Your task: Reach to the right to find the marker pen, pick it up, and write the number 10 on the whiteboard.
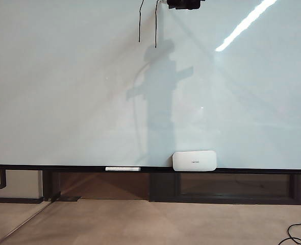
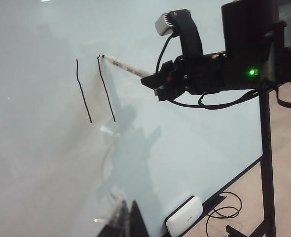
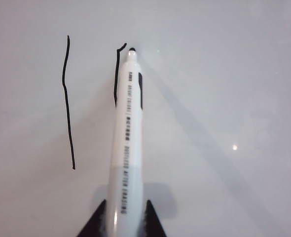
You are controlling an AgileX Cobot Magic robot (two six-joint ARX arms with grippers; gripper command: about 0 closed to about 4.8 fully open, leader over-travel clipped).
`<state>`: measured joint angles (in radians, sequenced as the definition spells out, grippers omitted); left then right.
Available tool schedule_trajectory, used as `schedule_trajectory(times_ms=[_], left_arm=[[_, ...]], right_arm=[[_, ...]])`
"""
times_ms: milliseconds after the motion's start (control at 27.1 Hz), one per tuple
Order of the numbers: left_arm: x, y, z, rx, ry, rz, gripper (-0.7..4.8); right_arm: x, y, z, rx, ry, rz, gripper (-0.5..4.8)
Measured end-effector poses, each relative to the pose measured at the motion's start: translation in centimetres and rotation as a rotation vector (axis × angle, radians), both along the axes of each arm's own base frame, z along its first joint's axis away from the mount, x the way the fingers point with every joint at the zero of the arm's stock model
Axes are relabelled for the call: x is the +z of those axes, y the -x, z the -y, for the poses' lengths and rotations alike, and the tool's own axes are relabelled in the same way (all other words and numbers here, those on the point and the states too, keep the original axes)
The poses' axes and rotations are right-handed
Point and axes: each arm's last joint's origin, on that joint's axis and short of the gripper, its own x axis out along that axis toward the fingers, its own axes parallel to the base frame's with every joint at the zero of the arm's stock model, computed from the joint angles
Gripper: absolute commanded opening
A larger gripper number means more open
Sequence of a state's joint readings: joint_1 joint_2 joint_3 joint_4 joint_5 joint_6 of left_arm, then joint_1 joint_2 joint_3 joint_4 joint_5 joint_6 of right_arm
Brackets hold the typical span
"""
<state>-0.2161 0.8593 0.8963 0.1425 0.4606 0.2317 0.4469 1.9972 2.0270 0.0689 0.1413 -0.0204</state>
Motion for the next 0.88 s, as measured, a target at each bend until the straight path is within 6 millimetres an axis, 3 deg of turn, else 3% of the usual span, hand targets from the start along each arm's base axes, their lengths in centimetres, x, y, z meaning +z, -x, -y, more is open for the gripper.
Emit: schedule_trajectory(times_ms=[664,885], left_arm=[[0.0,0.0,0.0,0.000,0.000,0.000,-0.06],[0.0,0.0,0.0,0.000,0.000,-0.001,-0.06]], right_arm=[[-0.3,-0.4,0.2,0.003,-0.004,0.000,-0.04],[-0.3,-1.0,1.6,-0.037,-0.002,-0.006,-0.04]])
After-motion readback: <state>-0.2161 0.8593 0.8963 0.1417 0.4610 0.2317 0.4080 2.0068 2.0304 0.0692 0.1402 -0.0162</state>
